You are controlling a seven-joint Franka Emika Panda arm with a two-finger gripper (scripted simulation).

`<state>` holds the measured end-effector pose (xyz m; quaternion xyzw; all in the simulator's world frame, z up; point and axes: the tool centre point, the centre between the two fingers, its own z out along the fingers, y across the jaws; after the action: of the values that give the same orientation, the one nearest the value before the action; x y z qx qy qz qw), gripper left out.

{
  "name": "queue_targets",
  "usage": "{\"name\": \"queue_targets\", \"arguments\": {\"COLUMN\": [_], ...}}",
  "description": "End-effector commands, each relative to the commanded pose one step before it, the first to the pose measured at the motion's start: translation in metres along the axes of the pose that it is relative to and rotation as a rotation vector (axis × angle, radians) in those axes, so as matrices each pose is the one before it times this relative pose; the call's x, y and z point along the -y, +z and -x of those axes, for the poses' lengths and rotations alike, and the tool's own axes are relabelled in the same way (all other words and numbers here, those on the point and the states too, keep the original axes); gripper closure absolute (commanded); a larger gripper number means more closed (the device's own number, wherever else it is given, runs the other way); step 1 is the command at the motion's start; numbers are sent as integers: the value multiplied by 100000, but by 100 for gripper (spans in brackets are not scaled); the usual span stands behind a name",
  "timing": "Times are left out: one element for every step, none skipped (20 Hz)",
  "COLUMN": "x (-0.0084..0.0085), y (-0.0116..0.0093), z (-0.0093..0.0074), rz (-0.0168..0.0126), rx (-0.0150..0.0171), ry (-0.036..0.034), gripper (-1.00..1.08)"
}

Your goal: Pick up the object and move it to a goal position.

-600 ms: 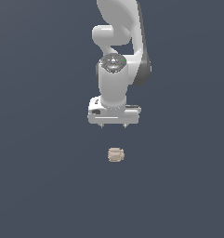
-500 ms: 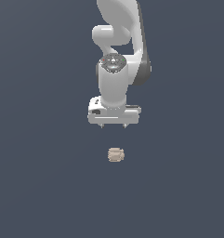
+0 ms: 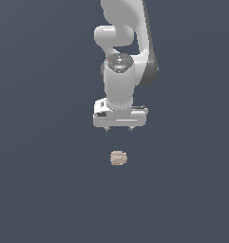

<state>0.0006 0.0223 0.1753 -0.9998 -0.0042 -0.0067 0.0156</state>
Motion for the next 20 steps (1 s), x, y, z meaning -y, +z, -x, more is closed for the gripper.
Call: {"name": "queue_targets", "arguments": {"x": [71, -58, -11, 5, 7, 2, -1, -2, -5, -6, -4, -2, 0, 1, 3, 3, 6, 8, 11, 15], "y": [-26, 22, 17, 20, 27, 34, 41, 49, 56, 62, 68, 75, 79, 86, 93, 101, 107, 114, 122, 129], "z": [-26, 11, -8, -24, -32, -37, -42, -47, -53, -59, -65, -72, -76, -82, -89, -95, -101, -107, -113, -119], "rz": [-125, 66, 10, -19, -25, -23, -21, -20, -20, -20, -21, -24, -25, -25, -24, -22, -20, -18, -16, -12], "rx": [-38, 32, 13, 6, 8, 13, 18, 22, 26, 29, 32, 34, 36, 38, 42, 44, 47, 49, 51, 52], "ry": [-252, 217, 284, 425, 556, 690, 817, 946, 1080, 1205, 1321, 1443, 1534, 1654, 1795, 1929, 2049, 2179, 2310, 2450], "gripper": [-92, -92, -92, -92, -92, -92, -92, -92, -92, -92, -92, -92, -92, -92, -92, -92, -92, -92, -92, -92]}}
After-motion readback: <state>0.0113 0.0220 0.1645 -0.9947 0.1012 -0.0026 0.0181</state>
